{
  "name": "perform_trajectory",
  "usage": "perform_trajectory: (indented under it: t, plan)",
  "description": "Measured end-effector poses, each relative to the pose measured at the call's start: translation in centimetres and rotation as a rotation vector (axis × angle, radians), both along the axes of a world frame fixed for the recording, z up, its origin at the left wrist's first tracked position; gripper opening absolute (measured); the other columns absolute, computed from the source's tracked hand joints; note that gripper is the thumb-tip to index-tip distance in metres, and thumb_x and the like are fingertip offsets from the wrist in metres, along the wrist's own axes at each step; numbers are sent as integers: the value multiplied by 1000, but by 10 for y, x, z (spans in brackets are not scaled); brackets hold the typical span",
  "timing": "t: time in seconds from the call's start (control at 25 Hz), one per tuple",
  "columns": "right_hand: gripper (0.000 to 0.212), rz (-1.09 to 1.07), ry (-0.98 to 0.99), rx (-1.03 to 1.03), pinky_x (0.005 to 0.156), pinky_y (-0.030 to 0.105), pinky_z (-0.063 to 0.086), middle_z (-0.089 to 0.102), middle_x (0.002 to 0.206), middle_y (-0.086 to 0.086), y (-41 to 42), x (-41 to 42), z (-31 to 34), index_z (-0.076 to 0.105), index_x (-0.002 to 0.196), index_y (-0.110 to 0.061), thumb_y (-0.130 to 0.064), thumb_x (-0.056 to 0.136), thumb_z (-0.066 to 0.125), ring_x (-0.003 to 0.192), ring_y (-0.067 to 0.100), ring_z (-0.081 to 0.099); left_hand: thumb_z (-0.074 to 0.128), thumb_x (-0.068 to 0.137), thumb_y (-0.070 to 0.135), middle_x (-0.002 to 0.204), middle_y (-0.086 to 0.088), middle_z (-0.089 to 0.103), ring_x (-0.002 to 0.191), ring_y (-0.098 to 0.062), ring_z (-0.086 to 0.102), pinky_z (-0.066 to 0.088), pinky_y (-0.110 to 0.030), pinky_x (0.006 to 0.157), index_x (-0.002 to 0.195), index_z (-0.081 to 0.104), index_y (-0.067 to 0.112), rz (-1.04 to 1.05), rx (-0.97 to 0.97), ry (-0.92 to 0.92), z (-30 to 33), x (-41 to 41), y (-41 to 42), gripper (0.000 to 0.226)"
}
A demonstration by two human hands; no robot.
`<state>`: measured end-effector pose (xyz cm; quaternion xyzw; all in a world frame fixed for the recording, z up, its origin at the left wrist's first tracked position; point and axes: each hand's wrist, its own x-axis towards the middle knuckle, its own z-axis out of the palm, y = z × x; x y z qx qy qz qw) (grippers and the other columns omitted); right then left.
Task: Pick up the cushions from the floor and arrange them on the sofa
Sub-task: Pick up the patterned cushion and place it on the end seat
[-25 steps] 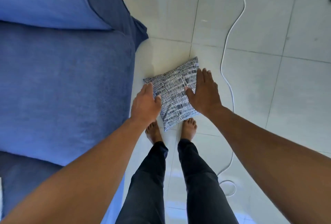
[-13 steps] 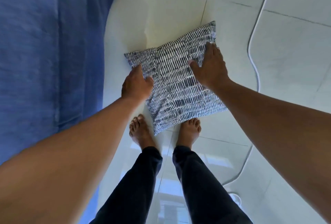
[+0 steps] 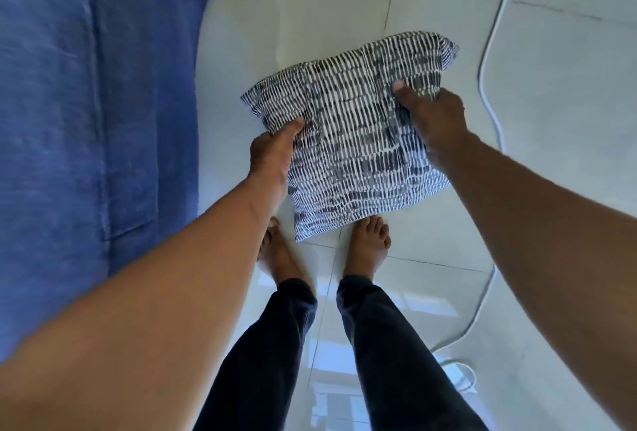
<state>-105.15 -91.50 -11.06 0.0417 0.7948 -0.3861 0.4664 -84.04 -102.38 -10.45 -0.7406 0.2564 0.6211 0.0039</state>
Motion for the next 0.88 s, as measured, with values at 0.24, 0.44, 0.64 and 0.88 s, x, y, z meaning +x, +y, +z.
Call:
perform_trajectory:
  t: [0.24, 0.44, 0.64, 0.88]
  plan:
    - [11, -13, 86, -87, 60, 19, 52, 71, 68, -17, -4, -16, 168, 75, 90, -21, -30, 91, 82, 55, -5, 64, 78, 91, 26, 109, -2, 77, 91, -19, 73, 53, -23, 70, 122, 68, 7, 28, -131, 99, 168, -15, -7, 37]
    - [29, -6, 118, -155, 90, 38, 62, 80, 100, 1, -22, -16, 318, 80, 109, -16, -35, 88, 84, 90, 17, 75, 77, 93, 17, 103, 2, 76, 89, -14, 73, 58, -25, 71, 108, 68, 15, 17, -274, 161, 311, -9, -24, 18]
    - [13, 38, 131, -239, 83, 39, 62, 75, 80, -8, -49, 5, 439, 76, 87, -27, -35, 87, 85, 75, 12, 71, 77, 93, 20, 109, -5, 77, 96, -24, 74, 62, -32, 79, 116, 66, 9, 24, -414, 154, 435, 22, -42, 28]
    - [16, 234, 137, -304, 94, 45, 63, 80, 95, -7, -94, 50, 525, 76, 92, -30, -42, 85, 85, 90, 17, 76, 76, 94, 17, 108, -6, 76, 88, -17, 73, 62, -26, 71, 119, 64, 4, 159, -551, 146, 520, 90, -52, 31]
